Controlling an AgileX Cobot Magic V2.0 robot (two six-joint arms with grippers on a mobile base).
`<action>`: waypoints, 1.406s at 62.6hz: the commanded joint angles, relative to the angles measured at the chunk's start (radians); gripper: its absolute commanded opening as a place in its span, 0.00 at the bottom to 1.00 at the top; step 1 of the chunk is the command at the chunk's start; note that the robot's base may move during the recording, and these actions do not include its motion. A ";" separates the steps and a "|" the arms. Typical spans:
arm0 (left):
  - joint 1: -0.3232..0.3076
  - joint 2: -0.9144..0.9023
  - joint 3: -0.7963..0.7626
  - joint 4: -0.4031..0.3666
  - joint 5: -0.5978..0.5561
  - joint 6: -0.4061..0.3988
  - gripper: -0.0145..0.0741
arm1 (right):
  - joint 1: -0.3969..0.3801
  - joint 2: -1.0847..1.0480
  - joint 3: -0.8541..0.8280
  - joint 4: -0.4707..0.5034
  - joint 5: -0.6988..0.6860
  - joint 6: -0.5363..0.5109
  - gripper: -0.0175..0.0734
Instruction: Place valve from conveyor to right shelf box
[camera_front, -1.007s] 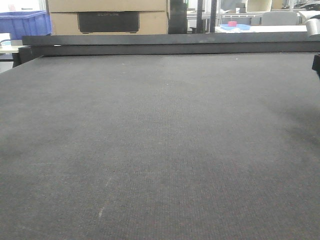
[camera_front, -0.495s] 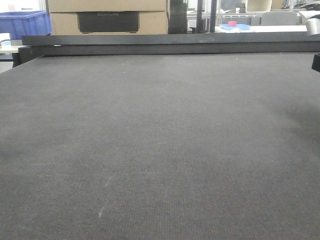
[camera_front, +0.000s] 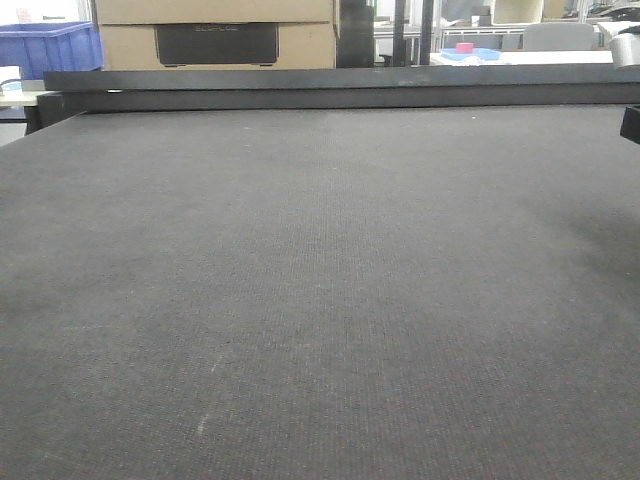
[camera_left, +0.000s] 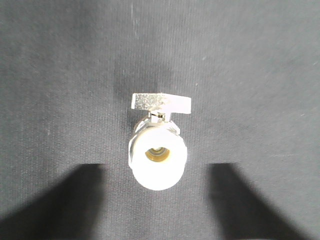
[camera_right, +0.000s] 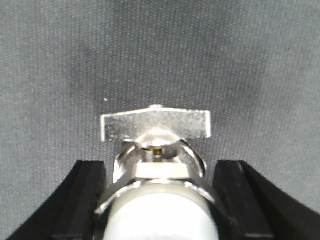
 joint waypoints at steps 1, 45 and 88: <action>-0.002 0.021 -0.006 0.000 0.001 0.021 0.74 | -0.004 -0.001 0.003 -0.013 -0.038 0.000 0.01; -0.002 0.081 0.191 0.001 -0.215 0.068 0.74 | -0.004 -0.001 0.003 -0.013 -0.025 0.000 0.01; -0.002 0.086 0.178 -0.023 -0.209 0.068 0.74 | -0.004 -0.009 0.003 -0.013 -0.011 0.000 0.01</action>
